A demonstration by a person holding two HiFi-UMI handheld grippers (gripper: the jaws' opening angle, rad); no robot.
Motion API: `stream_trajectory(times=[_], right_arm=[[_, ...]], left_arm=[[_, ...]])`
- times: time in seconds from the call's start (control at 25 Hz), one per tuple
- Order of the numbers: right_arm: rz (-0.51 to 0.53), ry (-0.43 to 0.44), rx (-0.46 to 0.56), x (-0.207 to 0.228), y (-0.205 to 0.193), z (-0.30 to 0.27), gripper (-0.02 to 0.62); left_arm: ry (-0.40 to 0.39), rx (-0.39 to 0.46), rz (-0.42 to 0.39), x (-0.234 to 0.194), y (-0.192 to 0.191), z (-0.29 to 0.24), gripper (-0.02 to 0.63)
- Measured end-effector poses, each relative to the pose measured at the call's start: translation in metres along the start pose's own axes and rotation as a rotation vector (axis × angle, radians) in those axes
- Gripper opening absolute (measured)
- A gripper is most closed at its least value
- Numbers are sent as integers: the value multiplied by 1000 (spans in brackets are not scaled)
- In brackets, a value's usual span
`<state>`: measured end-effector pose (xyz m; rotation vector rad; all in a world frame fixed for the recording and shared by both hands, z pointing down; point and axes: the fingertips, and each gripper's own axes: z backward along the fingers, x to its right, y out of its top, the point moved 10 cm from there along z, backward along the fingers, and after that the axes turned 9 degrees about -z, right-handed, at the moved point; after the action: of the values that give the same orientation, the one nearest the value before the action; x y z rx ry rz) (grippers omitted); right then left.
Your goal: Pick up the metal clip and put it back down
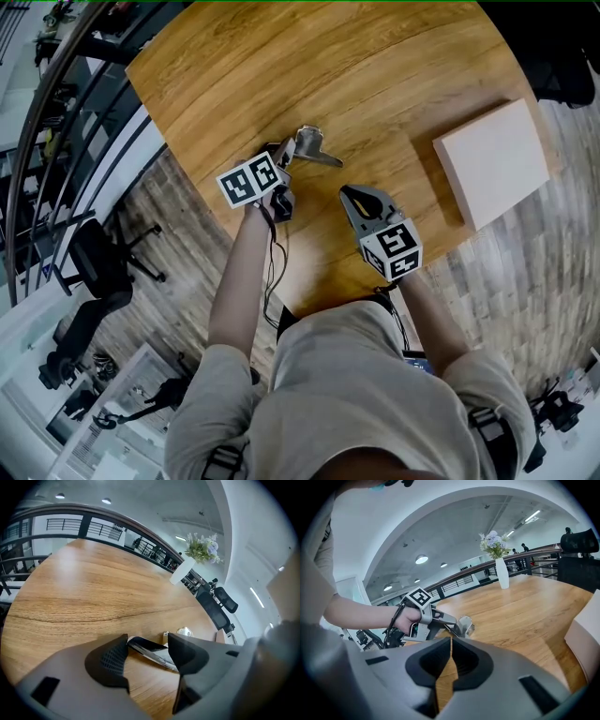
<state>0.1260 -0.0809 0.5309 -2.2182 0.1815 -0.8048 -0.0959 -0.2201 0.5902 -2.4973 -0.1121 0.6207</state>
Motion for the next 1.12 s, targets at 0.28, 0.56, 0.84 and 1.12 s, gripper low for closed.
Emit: stream_trajectory(times=[0.28, 0.56, 0.84, 1.12], right_arm=[[12, 5, 0, -8, -4, 4, 32], [22, -5, -2, -13, -8, 9, 32], [53, -26, 11, -23, -6, 12, 32], [107, -39, 65, -46, 8, 16, 32]], left_arm=[[49, -8, -82, 9, -14, 6, 258], [88, 30, -177, 13, -18, 7, 259], [113, 145, -311, 25, -16, 38, 258], [132, 313, -532, 51, -30, 103, 106]])
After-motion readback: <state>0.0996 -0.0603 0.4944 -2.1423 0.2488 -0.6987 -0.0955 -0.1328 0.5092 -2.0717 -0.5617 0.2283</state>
